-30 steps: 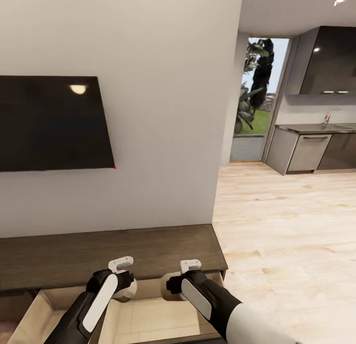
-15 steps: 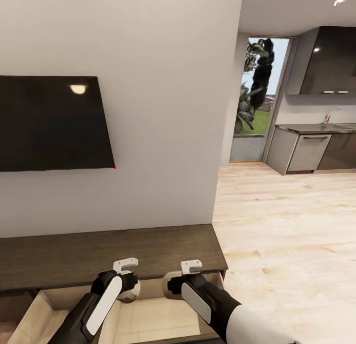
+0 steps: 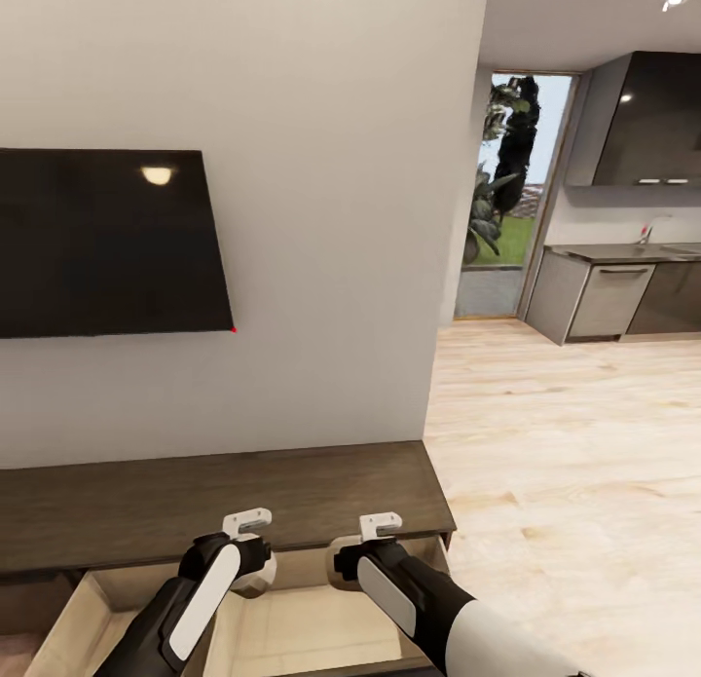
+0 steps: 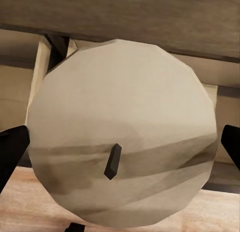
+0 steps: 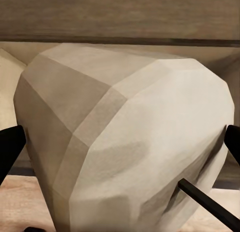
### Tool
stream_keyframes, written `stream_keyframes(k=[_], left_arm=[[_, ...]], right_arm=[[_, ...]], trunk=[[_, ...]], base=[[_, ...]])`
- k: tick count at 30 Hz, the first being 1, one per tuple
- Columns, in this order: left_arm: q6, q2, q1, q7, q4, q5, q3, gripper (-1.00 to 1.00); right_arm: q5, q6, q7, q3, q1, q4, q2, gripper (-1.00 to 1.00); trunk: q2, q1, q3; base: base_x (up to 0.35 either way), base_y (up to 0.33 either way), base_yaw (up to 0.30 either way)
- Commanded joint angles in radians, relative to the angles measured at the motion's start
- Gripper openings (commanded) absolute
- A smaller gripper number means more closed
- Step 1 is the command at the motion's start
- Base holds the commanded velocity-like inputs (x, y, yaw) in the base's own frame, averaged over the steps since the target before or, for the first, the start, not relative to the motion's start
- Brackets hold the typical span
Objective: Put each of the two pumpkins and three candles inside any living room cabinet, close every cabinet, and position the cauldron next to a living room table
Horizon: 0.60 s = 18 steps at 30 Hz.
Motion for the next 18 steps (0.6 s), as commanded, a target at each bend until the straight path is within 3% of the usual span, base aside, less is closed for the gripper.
stream_keyframes(k=[1,6,18], left_arm=[[0.002,0.001,-0.001,0.012,-0.001,0.009,-0.003,-1.0],[0.002,0.0,0.0,0.012,-0.001,0.008,-0.005,-1.0],[0.002,-0.001,-0.001,0.012,-0.002,0.008,-0.022,-1.0]], right_arm=[[-0.005,0.004,-0.008,0.004,-0.001,-0.001,0.0,-1.0],[-0.006,0.009,-0.008,0.004,-0.001,-0.003,0.0,-1.0],[-0.002,0.007,-0.007,0.004,-0.002,-0.017,0.0,-1.0]], trunk=[[-0.001,0.0,-0.001],[-0.001,0.0,-0.001],[-0.001,0.0,-0.001]], base=[[0.085,0.171,0.0],[0.091,0.14,0.0],[0.067,0.011,0.0]])
